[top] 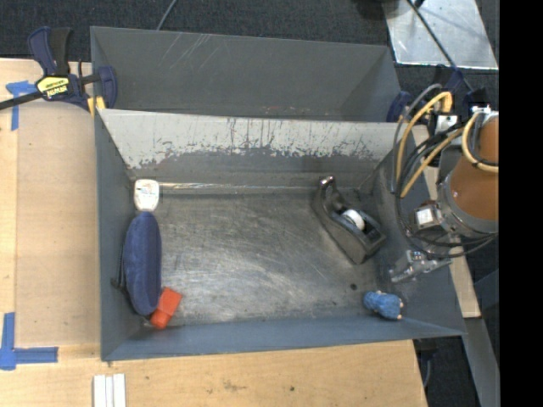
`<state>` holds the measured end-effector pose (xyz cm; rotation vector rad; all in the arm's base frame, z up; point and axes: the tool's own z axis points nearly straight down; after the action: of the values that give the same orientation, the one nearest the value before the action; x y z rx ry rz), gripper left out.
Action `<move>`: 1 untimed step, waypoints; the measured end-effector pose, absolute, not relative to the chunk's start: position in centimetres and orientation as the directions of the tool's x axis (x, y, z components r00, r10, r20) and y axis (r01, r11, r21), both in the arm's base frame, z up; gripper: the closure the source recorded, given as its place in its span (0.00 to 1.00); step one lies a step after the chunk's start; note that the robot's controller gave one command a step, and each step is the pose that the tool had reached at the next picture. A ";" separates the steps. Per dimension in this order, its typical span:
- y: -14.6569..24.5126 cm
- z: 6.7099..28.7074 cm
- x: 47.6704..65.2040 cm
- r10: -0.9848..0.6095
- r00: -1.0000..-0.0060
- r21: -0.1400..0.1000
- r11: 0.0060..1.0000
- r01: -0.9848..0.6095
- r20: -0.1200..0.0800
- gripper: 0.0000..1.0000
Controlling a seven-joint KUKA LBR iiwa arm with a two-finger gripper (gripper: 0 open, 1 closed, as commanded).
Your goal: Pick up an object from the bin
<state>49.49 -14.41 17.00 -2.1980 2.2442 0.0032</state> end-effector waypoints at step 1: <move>-14.4 17.0 49.5 -1.000 -0.022 0.000 0.022 -1.000 -0.002 0.00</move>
Offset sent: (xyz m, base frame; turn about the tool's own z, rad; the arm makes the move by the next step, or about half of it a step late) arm 0.0000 0.0000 0.0000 0.0000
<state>49.54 -14.42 17.04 -2.1959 2.2452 0.0017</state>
